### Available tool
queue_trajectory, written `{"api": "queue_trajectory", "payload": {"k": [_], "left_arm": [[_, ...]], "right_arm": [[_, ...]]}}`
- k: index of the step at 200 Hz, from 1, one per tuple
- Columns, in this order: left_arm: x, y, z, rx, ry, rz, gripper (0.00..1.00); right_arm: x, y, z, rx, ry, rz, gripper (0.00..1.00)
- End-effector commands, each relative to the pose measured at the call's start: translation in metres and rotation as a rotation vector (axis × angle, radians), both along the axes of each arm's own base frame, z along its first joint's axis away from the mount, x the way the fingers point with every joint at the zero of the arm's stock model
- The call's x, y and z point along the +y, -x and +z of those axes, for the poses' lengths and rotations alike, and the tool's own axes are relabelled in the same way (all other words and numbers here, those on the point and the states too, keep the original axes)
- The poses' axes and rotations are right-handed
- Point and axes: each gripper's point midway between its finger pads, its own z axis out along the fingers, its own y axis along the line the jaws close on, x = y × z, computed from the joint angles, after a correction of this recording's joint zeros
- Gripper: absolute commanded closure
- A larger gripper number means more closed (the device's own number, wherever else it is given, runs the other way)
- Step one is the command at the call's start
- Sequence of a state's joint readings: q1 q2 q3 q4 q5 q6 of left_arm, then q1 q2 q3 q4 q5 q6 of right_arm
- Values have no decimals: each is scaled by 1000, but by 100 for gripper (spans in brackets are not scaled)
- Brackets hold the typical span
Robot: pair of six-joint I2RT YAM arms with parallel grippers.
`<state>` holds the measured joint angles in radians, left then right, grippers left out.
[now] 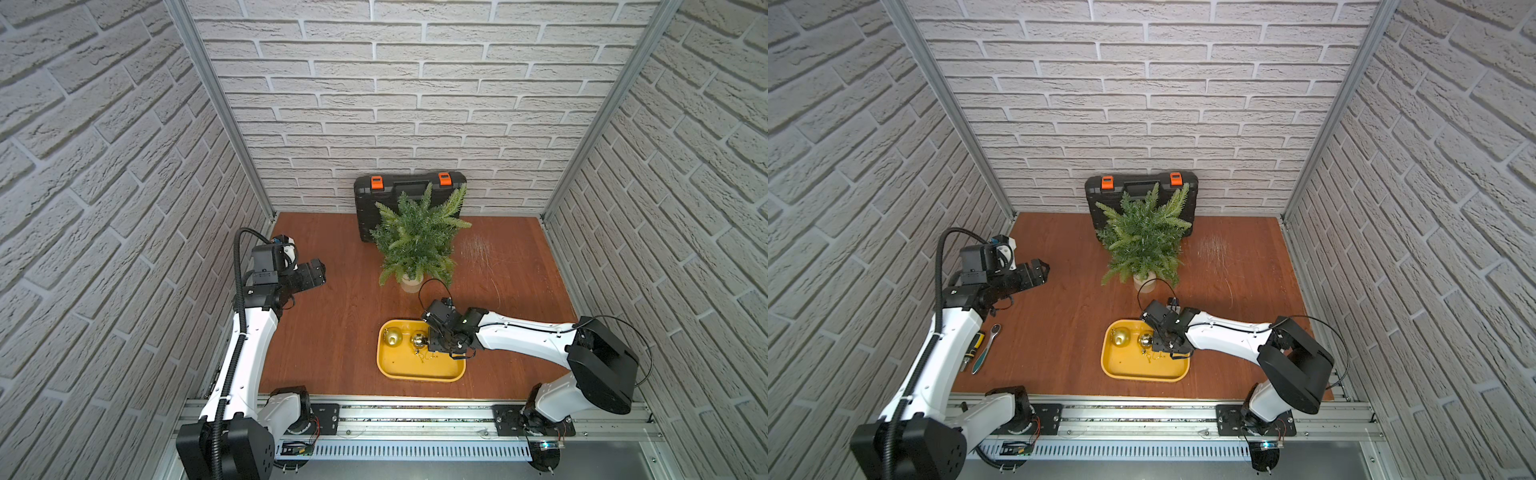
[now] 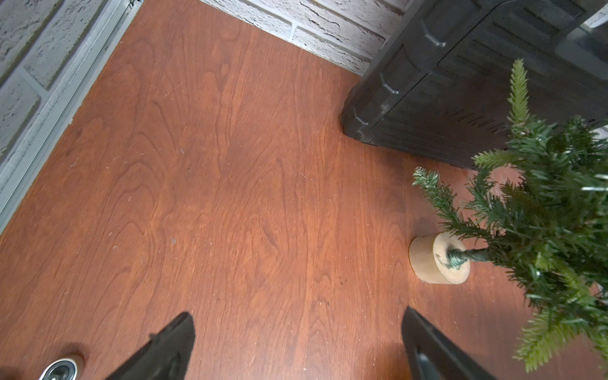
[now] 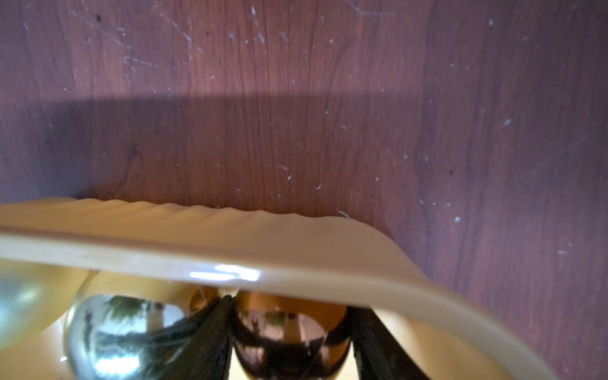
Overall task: Decorate the small christmas tree with ornaments
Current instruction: Pick up an ornament from the container.
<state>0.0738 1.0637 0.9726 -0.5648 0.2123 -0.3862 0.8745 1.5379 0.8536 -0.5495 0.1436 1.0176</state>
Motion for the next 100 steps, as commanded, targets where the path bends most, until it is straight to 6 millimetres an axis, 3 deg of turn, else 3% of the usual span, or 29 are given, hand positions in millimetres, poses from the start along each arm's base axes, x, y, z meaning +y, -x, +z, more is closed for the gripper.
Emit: {"api": "queue_trajectory", "payload": {"k": [1,60,100], "left_arm": [[1,-1,-5,6,8,-4,2],[0,-1,-7,10,11,-6,2],[0,-1,-7,14,10,-6,2]], "right_arm": [[-2,-4,-4,-27,18,-6,43],[-1,-5,-8,-28,28,3,46],[-3,-6,0,-46,38,12,50]]}}
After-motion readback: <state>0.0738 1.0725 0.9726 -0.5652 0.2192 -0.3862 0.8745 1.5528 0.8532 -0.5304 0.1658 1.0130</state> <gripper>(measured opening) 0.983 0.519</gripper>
